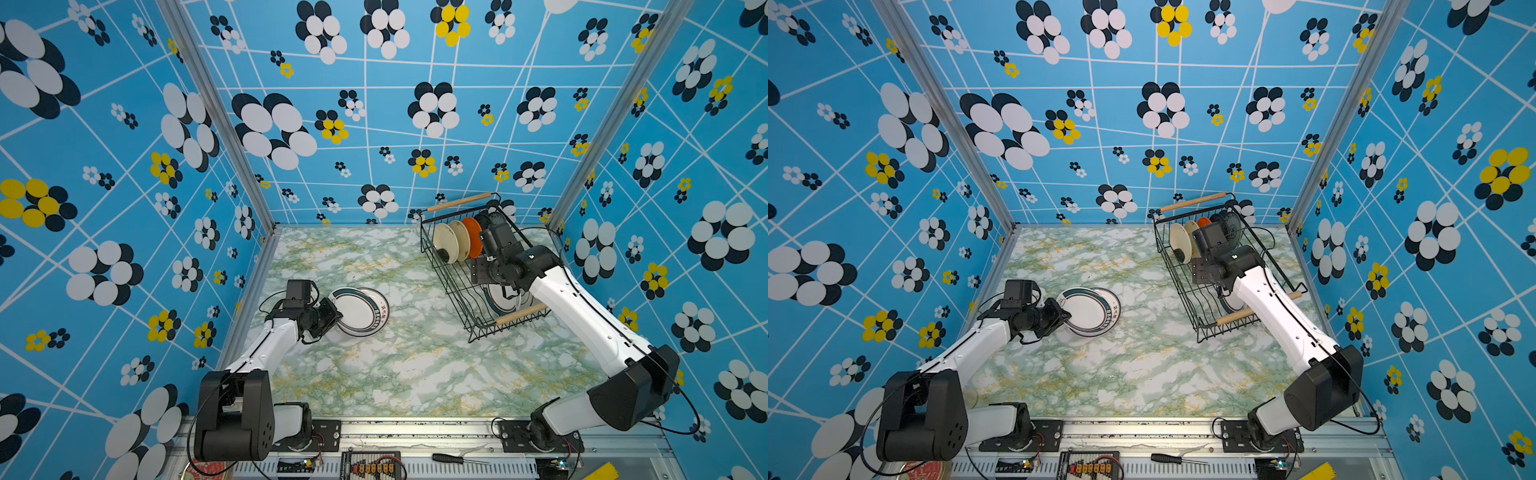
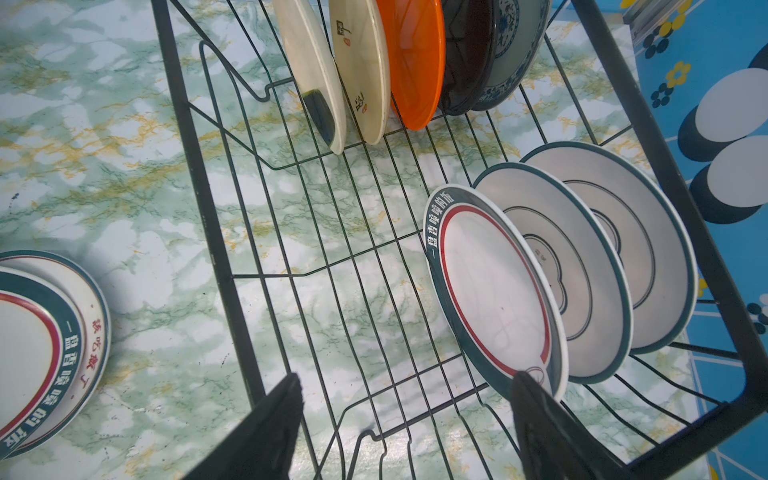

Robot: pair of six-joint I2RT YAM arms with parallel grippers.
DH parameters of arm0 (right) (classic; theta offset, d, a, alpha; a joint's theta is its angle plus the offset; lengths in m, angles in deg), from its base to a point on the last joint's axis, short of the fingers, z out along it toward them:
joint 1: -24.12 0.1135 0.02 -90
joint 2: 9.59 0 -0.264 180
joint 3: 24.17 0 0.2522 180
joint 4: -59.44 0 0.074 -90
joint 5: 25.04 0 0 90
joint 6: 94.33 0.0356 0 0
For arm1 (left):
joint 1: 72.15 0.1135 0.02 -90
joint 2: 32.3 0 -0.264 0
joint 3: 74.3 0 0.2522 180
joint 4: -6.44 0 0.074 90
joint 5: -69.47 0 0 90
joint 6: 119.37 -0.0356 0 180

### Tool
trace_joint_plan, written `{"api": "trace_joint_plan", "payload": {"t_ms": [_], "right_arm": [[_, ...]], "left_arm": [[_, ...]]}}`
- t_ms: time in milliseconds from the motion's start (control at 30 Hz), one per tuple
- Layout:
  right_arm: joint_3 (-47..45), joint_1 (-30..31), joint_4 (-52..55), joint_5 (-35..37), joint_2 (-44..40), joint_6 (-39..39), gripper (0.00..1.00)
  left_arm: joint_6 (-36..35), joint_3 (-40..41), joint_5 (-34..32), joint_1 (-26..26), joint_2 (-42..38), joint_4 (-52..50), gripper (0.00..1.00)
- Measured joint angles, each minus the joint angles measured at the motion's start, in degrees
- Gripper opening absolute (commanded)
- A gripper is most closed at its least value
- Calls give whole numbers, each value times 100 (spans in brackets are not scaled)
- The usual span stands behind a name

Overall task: Unload the plates from the dish rack
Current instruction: Place the plate on the plate.

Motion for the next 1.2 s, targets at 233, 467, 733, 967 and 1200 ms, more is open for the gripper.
{"api": "trace_joint_plan", "payload": {"t_ms": [233,467,733,967,1200], "right_arm": [[-13,-11,-2,0,0,-46,81],[-50,-11,-2,-4,0,-61,81],[-55,-15,-2,-24,0,-61,81],[-118,-15,0,-44,0,-63,81],[-144,-15,0,-48,0,-63,81]], "left_arm": [[-2,0,2,0,195,-4,23],[-24,0,-7,-15,376,-13,29],[-70,-17,-24,-107,656,-28,35],[-131,-153,-85,-208,767,-87,44],[-197,-323,-267,-302,780,-334,56]]}}
